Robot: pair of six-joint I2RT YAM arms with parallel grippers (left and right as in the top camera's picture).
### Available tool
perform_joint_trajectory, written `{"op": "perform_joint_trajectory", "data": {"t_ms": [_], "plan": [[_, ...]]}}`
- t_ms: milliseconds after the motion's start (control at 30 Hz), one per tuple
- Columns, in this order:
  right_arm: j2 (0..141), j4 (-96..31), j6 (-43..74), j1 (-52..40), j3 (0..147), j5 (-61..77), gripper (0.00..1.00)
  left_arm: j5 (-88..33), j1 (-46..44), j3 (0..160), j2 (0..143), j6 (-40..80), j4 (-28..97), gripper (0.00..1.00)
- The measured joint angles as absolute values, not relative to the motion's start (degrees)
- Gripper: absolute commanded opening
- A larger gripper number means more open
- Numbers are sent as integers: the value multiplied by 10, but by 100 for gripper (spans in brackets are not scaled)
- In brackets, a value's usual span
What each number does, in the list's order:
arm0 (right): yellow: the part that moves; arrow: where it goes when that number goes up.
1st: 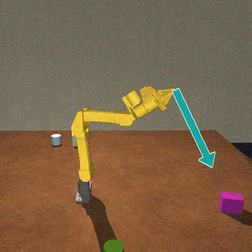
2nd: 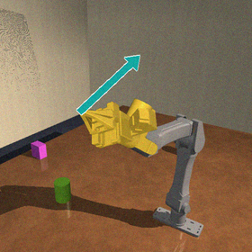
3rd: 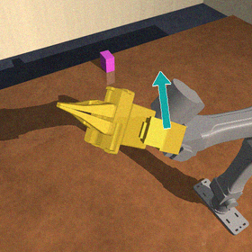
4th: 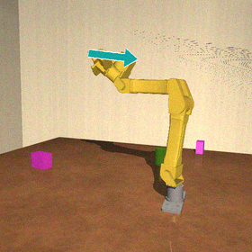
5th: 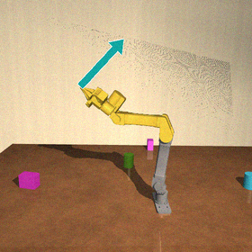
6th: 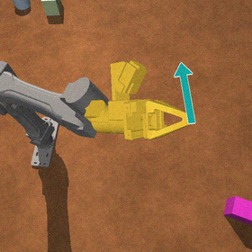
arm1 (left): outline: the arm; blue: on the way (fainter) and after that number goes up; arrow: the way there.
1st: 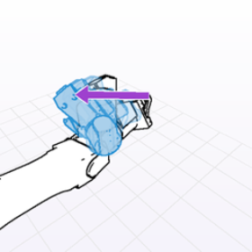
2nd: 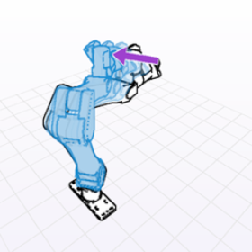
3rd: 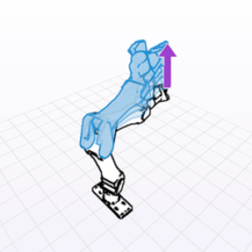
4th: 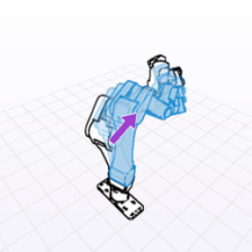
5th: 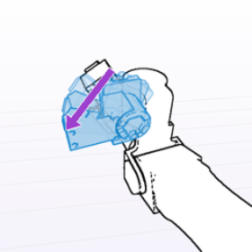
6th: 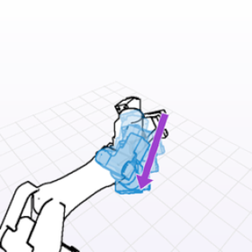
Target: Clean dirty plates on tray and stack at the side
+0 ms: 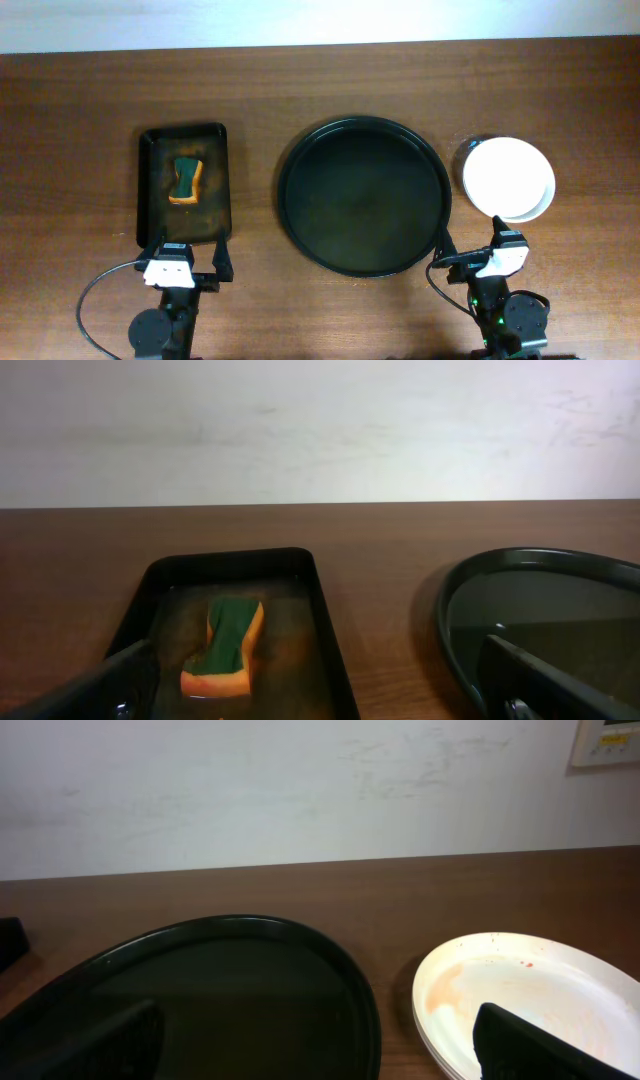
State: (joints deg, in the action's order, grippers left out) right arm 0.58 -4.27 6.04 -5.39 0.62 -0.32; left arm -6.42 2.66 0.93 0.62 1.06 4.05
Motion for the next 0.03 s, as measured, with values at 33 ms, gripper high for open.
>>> {"op": "perform_joint_trajectory", "data": {"t_ms": [33], "plan": [[6,-43,61,-54,6,-3,99,-64,27,10,6,11,41,99]]}}
